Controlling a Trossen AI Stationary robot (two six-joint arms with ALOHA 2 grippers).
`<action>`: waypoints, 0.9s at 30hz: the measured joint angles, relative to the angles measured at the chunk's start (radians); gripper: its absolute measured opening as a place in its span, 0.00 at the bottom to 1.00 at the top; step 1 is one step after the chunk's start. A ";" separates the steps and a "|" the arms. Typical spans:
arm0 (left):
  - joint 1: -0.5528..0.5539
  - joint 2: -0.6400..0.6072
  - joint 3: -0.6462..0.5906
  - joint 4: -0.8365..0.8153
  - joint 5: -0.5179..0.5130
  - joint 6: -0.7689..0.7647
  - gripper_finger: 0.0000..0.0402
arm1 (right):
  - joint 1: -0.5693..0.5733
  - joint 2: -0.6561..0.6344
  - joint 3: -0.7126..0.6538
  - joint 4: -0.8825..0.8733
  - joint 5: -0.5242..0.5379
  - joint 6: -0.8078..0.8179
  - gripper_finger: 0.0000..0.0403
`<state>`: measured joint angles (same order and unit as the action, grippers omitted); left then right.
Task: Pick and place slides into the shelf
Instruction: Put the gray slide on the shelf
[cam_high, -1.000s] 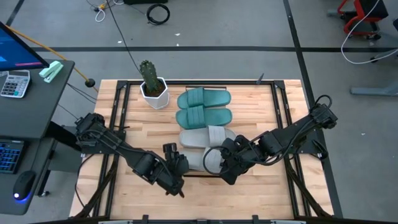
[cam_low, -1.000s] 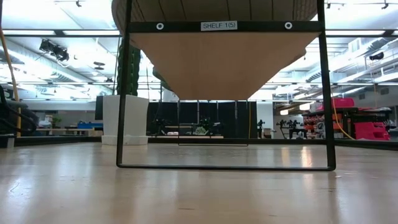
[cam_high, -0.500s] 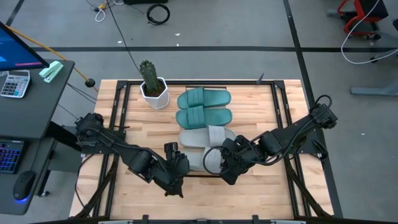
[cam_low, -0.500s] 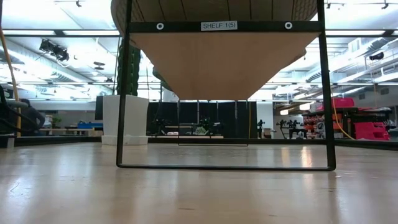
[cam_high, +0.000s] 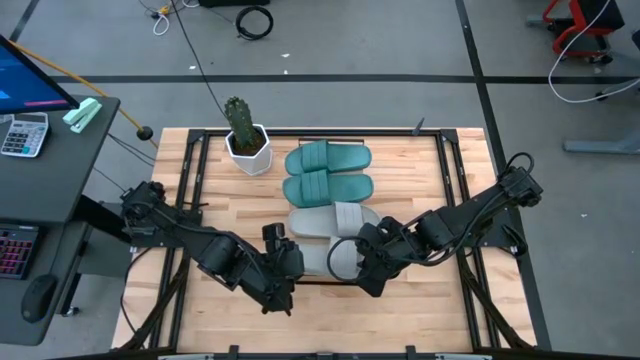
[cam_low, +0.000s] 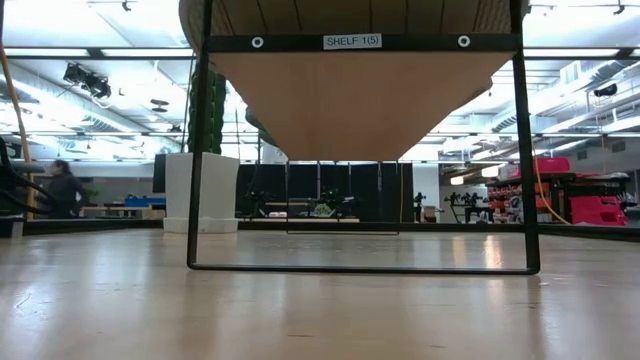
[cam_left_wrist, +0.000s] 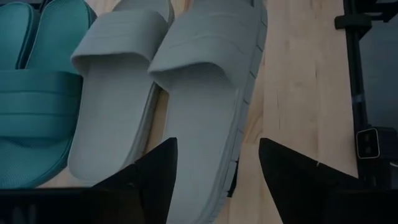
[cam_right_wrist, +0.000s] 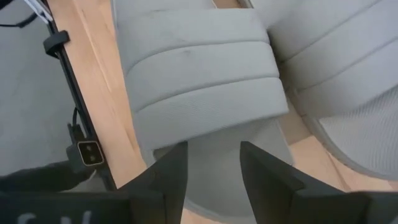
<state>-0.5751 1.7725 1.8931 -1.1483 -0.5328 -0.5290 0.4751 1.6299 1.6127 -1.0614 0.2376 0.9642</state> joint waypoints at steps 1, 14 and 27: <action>0.000 0.000 0.000 -0.003 -0.002 0.000 0.58 | -0.001 -0.001 0.000 -0.004 -0.003 -0.001 0.38; 0.000 0.000 0.000 -0.004 -0.013 -0.009 0.57 | 0.011 -0.057 0.000 -0.006 -0.040 0.012 0.38; 0.003 0.000 0.000 -0.004 -0.031 -0.002 0.55 | 0.068 -0.054 0.000 0.074 -0.010 0.000 0.36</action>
<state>-0.5724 1.7725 1.8927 -1.1528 -0.5641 -0.5308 0.5430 1.5757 1.6127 -0.9873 0.2273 0.9642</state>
